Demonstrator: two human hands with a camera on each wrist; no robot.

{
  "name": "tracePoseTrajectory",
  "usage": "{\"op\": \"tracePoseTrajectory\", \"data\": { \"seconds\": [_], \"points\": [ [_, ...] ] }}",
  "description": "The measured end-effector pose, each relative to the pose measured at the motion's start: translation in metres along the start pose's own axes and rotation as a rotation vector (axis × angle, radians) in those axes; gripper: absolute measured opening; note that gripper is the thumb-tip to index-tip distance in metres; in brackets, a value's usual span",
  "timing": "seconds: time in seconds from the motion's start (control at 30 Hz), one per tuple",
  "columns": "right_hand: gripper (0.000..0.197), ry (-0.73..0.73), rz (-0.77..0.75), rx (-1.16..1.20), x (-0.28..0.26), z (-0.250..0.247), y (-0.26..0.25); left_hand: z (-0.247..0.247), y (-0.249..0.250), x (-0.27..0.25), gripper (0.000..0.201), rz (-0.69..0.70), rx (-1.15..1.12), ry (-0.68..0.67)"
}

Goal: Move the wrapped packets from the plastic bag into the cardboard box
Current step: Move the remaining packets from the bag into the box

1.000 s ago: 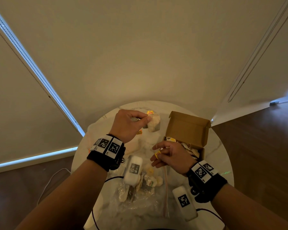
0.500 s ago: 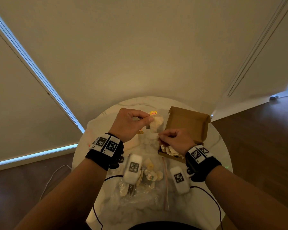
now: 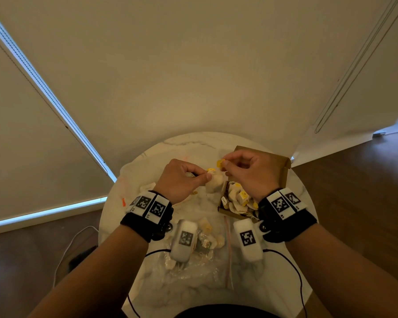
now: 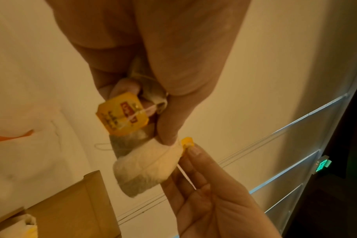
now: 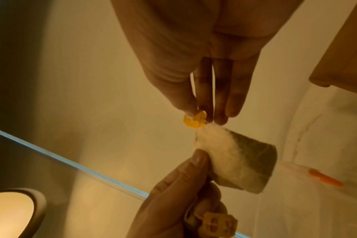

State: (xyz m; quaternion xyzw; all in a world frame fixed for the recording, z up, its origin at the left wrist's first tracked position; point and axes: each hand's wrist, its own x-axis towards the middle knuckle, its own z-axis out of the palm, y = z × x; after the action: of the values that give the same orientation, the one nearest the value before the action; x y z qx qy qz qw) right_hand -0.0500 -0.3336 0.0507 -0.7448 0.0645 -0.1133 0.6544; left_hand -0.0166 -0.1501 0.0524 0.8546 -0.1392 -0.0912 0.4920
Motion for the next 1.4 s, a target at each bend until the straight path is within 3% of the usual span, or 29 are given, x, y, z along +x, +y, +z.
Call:
{"op": "tracePoseTrajectory", "data": {
  "seconds": [0.23,0.5,0.73,0.93,1.2,1.4],
  "points": [
    [0.007,-0.128,-0.297,-0.15,-0.007,-0.001,0.0,-0.002,0.004,0.0,0.021,-0.018,-0.059,-0.023],
    [0.015,-0.209,-0.386,-0.151,-0.014,-0.006,0.007,-0.008,0.01,-0.005,0.01,-0.093,-0.195,-0.048],
    [0.012,-0.12,-0.308,-0.136,-0.016,-0.002,0.006,-0.005,0.007,-0.006,0.007,0.002,-0.151,-0.017],
    [0.035,-0.137,-0.121,-0.11,-0.016,-0.001,0.004,0.001,0.002,-0.007,0.01,0.059,-0.197,0.016],
    [0.021,-0.218,-0.005,-0.194,-0.01,-0.002,-0.002,0.002,0.003,-0.007,0.009,0.135,-0.186,0.013],
    [0.007,-0.18,0.001,-0.195,-0.008,-0.003,0.001,0.002,0.002,-0.005,0.018,0.127,-0.141,0.04]
  ]
}}
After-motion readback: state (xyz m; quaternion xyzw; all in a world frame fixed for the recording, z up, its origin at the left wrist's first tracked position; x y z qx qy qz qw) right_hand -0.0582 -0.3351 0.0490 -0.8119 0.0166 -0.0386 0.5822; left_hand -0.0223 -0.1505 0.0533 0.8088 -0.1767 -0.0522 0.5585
